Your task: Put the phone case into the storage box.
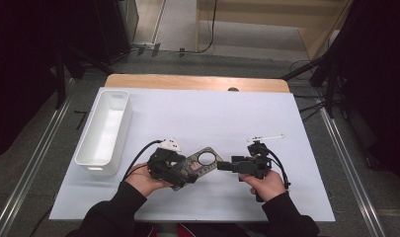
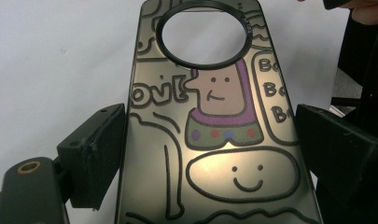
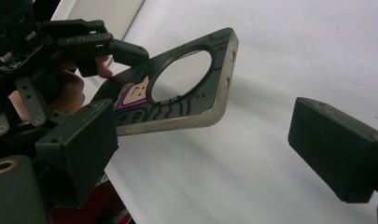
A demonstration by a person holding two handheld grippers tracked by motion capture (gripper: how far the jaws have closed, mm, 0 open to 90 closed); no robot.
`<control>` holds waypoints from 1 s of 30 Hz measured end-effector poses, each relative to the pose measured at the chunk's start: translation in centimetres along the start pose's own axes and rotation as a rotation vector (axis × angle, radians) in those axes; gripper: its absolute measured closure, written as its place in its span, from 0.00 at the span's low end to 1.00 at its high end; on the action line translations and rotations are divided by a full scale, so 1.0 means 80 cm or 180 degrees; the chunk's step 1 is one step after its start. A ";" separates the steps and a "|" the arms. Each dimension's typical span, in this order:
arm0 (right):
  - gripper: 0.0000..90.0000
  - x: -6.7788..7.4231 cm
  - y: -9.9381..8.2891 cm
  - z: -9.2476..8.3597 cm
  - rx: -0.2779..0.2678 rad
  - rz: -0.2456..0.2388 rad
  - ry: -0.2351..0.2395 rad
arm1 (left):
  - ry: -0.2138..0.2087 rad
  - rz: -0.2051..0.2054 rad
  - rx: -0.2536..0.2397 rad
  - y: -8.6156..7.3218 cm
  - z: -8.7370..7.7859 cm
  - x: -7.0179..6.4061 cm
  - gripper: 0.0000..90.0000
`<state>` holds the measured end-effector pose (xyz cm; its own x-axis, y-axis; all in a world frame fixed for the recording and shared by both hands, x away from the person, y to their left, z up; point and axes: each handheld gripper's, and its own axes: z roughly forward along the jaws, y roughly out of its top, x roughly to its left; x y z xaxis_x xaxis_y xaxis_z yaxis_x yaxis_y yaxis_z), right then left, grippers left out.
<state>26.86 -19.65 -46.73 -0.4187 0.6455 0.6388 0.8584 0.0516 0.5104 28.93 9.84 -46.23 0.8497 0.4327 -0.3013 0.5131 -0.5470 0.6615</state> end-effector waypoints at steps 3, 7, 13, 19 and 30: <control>0.08 -0.001 0.002 0.001 0.0017 0.0066 0.0018 | -0.0019 -0.0038 -0.0012 0.000 0.000 0.001 0.13; 0.08 -0.002 0.004 0.002 0.0027 0.0141 0.0057 | -0.0071 -0.0091 -0.0028 0.000 0.003 0.000 0.13; 0.16 -0.003 0.006 0.003 0.0026 0.0194 0.0087 | -0.0108 -0.0158 -0.0054 0.001 0.006 -0.001 0.13; 0.16 -0.003 0.006 0.003 0.0034 0.0315 0.0094 | -0.0073 -0.0180 -0.0049 -0.001 0.011 -0.001 0.13; 0.16 0.001 0.003 0.003 -0.0022 0.0597 0.0047 | 0.0004 -0.0141 -0.0049 -0.001 0.016 -0.003 0.13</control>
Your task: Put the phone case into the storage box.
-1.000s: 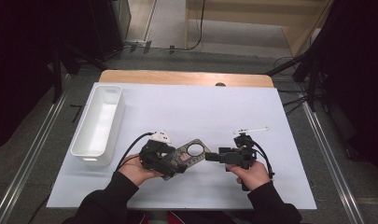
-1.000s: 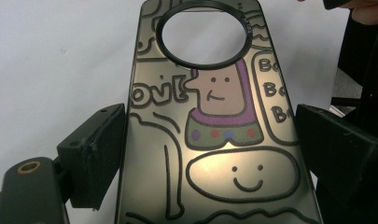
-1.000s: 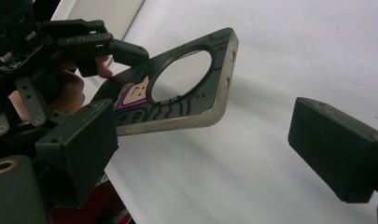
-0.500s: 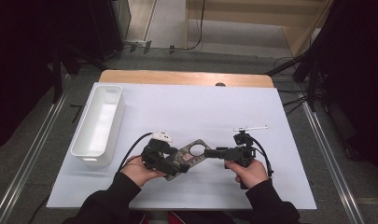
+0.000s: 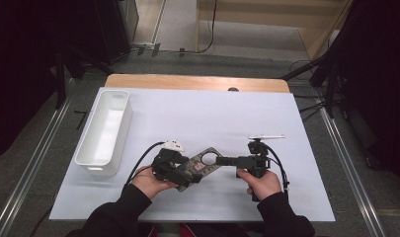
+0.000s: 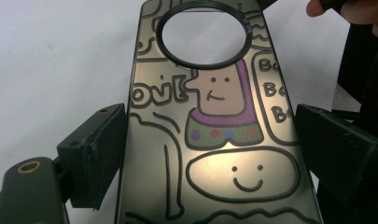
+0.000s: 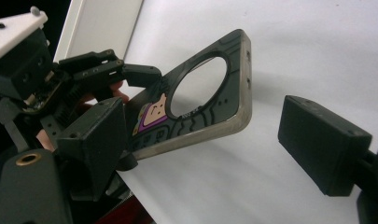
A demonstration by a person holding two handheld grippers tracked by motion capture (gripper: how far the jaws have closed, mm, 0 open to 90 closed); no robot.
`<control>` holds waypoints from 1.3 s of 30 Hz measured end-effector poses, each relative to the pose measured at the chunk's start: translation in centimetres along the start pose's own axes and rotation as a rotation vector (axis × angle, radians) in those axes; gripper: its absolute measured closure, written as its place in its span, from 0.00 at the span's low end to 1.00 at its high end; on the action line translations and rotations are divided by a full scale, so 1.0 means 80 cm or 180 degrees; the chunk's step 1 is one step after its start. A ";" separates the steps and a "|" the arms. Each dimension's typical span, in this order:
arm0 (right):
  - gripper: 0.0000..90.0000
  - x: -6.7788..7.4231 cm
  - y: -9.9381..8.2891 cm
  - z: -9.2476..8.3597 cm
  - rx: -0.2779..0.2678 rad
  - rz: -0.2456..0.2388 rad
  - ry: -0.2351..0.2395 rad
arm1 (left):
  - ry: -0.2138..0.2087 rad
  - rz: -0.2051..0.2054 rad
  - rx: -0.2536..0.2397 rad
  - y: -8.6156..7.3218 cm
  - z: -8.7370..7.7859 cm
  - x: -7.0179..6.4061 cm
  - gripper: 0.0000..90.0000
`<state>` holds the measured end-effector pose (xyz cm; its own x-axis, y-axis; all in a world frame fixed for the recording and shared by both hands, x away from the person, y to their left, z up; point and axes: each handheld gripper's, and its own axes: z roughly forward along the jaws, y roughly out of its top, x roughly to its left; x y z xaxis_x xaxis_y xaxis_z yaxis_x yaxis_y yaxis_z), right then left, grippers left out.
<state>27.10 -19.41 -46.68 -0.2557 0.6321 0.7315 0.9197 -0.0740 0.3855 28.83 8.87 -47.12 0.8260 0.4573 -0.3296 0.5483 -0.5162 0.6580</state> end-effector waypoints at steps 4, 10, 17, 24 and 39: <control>0.17 0.002 -0.001 0.001 -0.0050 0.0105 0.0002 | 0.0002 -0.0009 -0.0010 0.000 0.001 0.000 0.13; 0.22 0.005 -0.002 0.007 -0.0044 0.0185 0.0007 | -0.0012 -0.0044 -0.0067 0.000 0.001 -0.001 0.13; 0.25 0.004 -0.002 0.012 -0.0056 0.0241 0.0036 | -0.0042 -0.0053 -0.0064 -0.001 0.003 -0.002 0.13; 0.34 0.000 0.000 0.011 -0.0095 0.0334 0.0103 | -0.0050 -0.0076 -0.0097 0.000 0.002 -0.002 0.13; 0.49 -0.005 0.003 0.016 -0.0010 0.0478 0.0124 | -0.0063 -0.0056 -0.0115 0.000 0.001 -0.002 0.13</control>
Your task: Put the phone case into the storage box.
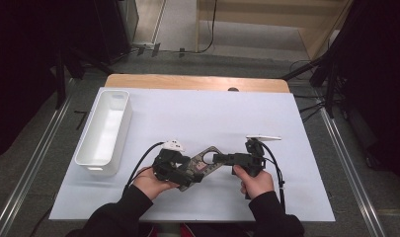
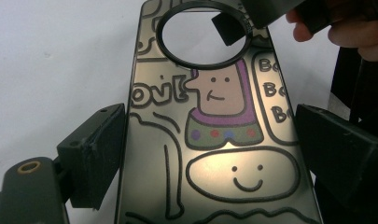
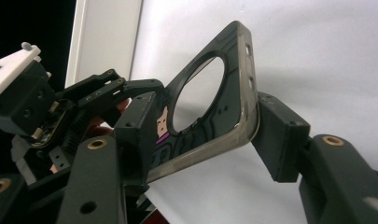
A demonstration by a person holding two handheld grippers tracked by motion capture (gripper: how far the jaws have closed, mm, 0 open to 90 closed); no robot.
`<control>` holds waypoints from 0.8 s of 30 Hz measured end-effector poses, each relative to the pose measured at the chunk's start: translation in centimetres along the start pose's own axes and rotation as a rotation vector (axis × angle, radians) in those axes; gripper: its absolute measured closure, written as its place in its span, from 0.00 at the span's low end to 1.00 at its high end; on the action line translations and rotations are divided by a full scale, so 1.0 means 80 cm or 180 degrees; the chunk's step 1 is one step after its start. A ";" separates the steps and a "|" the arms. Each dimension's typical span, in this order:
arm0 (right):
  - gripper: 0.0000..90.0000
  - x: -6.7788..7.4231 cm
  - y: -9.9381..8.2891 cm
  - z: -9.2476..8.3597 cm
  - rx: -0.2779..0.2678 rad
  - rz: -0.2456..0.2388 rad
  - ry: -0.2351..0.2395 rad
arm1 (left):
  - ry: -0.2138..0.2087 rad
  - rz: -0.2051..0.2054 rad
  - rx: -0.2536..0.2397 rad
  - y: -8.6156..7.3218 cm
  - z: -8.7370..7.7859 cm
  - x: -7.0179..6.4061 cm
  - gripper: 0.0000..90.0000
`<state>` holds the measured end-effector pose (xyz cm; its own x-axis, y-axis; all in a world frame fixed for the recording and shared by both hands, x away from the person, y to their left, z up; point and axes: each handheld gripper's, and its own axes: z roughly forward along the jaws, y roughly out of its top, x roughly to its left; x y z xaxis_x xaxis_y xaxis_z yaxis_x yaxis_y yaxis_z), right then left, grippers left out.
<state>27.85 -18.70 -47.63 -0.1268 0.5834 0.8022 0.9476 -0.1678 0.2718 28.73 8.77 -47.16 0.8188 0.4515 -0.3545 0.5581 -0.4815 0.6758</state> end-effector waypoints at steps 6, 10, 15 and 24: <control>0.58 -0.003 0.002 0.001 -0.0009 0.0031 -0.0009 | 0.0015 0.0010 -0.0013 0.000 -0.001 0.000 0.13; 0.61 -0.005 0.004 0.000 0.0005 0.0097 0.0025 | 0.0011 0.0021 -0.0018 0.000 -0.001 0.000 0.13; 0.64 -0.006 0.006 0.000 0.0017 0.0172 0.0063 | 0.0008 0.0052 -0.0037 0.000 -0.001 -0.002 0.13; 0.69 -0.007 0.008 -0.001 0.0036 0.0250 0.0077 | 0.0026 0.0074 -0.0039 0.000 -0.001 -0.002 0.13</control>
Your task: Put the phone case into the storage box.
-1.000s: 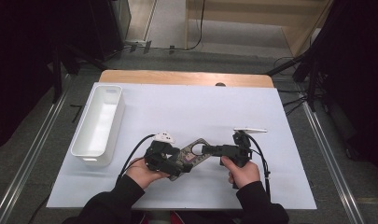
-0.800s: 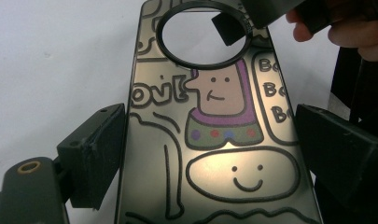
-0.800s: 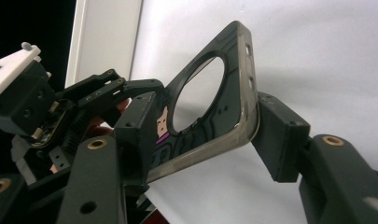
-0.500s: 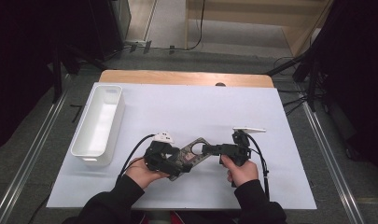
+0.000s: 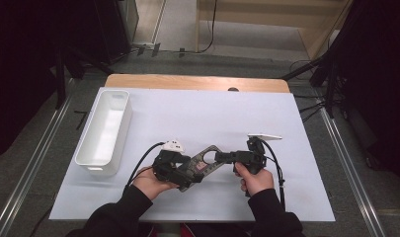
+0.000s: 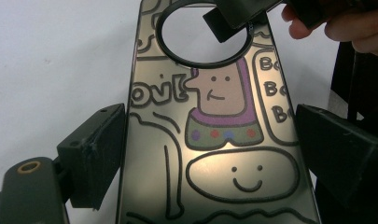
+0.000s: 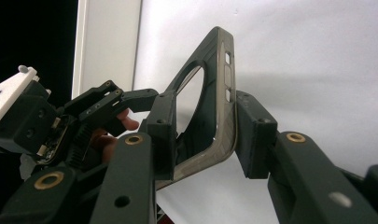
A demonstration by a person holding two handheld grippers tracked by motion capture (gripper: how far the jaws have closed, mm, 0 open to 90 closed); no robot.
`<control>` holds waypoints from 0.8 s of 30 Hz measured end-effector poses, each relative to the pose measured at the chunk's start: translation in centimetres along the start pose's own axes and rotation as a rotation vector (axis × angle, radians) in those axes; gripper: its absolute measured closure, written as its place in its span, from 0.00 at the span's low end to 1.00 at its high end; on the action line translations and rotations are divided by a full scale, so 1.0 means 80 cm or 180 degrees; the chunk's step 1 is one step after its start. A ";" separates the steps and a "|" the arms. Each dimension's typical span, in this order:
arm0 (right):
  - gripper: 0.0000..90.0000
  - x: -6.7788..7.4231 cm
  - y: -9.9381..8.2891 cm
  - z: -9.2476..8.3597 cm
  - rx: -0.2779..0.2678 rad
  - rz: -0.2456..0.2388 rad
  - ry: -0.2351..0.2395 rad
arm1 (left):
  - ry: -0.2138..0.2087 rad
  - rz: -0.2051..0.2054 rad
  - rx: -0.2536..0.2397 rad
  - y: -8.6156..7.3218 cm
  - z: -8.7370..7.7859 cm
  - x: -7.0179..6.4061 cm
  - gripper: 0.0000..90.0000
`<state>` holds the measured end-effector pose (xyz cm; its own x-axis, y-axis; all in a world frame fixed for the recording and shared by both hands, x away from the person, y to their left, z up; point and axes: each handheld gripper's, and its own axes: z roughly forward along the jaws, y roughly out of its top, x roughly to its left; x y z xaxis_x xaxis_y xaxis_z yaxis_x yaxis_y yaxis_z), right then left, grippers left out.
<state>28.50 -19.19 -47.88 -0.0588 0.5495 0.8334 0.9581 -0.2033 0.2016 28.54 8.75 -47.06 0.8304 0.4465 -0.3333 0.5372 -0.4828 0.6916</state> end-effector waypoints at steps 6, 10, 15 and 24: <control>0.71 -0.002 0.001 0.000 0.0024 0.0090 0.0030 | 0.0019 0.0041 0.0000 0.000 0.000 0.000 0.13; 0.71 -0.001 0.002 0.000 0.0053 0.0109 0.0013 | 0.0030 0.0088 -0.0001 -0.001 0.001 -0.001 0.13; 0.72 -0.001 0.002 -0.002 0.0048 0.0156 0.0045 | 0.0036 0.0103 -0.0016 0.000 0.000 -0.002 0.13; 0.74 -0.001 0.003 -0.003 0.0043 0.0257 0.0096 | 0.0057 0.0116 -0.0014 0.000 0.000 -0.003 0.13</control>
<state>28.66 -19.48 -47.73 0.0107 0.5071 0.8618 0.9638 -0.2349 0.1263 28.35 8.65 -47.01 0.8467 0.4421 -0.2962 0.5058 -0.4957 0.7060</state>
